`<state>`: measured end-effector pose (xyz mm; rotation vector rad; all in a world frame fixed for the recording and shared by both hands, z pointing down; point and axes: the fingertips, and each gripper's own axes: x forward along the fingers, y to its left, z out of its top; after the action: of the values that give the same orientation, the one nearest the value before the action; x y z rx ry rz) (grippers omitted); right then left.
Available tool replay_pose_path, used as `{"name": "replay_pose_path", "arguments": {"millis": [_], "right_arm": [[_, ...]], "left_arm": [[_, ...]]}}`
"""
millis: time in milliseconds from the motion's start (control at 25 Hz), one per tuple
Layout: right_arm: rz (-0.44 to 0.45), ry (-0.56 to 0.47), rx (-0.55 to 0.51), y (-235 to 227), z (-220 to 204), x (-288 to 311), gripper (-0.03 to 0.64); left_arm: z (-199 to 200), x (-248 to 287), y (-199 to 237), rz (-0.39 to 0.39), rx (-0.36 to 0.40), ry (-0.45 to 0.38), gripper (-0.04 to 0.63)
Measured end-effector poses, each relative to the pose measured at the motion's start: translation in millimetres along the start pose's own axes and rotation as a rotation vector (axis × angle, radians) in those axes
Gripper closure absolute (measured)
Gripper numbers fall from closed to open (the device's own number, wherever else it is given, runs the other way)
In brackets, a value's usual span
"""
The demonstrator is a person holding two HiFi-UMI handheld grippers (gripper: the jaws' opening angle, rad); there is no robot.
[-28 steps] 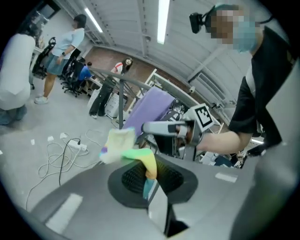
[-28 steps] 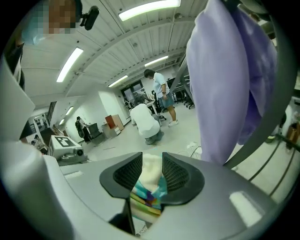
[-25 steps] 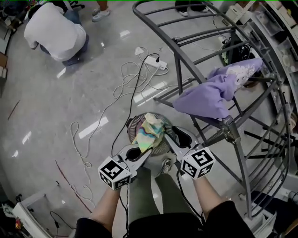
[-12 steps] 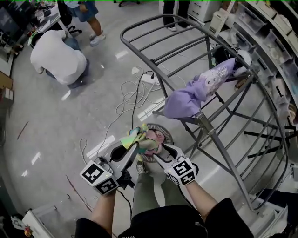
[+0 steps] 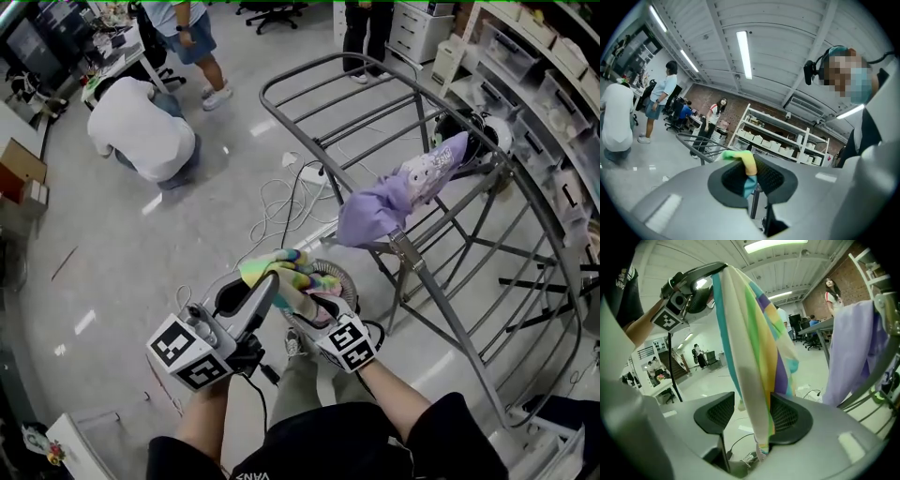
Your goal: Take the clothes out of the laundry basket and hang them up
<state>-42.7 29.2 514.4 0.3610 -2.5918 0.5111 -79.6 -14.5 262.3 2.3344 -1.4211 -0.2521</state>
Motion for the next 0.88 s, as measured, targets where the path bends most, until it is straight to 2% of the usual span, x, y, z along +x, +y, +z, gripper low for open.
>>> {"name": "replay_pose_path", "arguments": {"millis": [120,200,280,400,640,880], "right_arm": [[0.004,-0.016,-0.017,11,11,7,0.391],[-0.004,-0.028,-0.036,13,17,9,0.430],[0.001,-0.034,-0.054,14,23,5,0.591],[0.065,-0.056,-0.039,16,35,-16,0.594],[0.233,-0.143,0.095,7,80,-77,0.594],[0.229,-0.245,0.137,-27,134,-130,0.592]], "left_arm": [[6,3,-9,0.000,-0.004,-0.005,0.560],[8,5,-13,0.001,0.004,-0.003,0.560],[10,6,-10,0.022,0.023,-0.003,0.560],[16,4,4,0.080,0.057,-0.002,0.560],[16,-2,43,0.199,0.081,0.029,0.560],[39,-14,63,0.252,0.086,-0.026,0.560]]}}
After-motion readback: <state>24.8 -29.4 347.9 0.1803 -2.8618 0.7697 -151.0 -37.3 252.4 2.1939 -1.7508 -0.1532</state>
